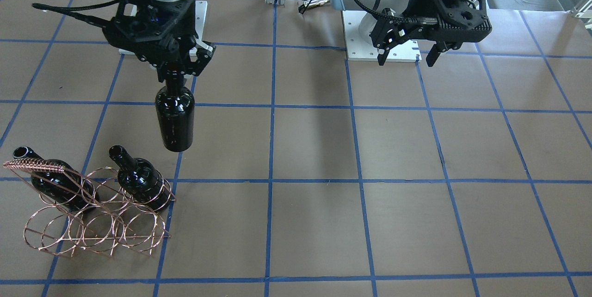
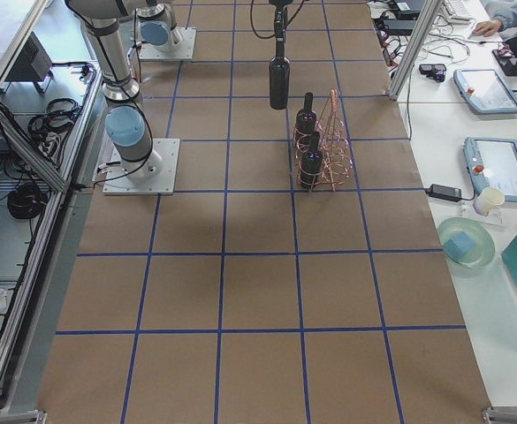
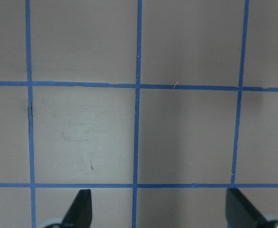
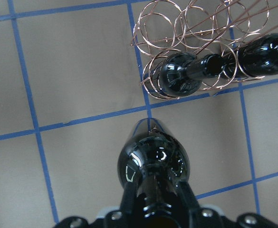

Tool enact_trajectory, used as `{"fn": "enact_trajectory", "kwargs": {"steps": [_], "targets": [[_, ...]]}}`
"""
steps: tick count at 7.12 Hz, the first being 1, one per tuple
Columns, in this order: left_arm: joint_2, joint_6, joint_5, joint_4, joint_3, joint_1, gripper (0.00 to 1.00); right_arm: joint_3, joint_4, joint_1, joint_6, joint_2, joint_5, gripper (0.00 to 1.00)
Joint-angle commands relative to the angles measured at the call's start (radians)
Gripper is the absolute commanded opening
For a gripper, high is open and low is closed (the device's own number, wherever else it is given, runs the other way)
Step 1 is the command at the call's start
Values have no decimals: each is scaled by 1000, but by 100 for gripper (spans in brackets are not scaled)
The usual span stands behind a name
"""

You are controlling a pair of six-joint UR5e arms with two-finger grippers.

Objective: Place wine into wine basket
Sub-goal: 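Tilt the bottle and push it into the empty rack slot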

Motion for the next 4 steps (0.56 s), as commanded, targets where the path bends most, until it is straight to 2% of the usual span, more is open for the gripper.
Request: {"fn": "enact_trajectory", "kwargs": {"steps": [1,3,4], "targets": [[8,1,9,5,0,0,100,-1,3,-130,-264,-55,5,0],[5,4,9,15,-8,3,100,-1,-6,-241,-466,-77,25,0],[4,4,9,32,-11,3,100,-1,-24,-270,-486,-77,60,0]]}}
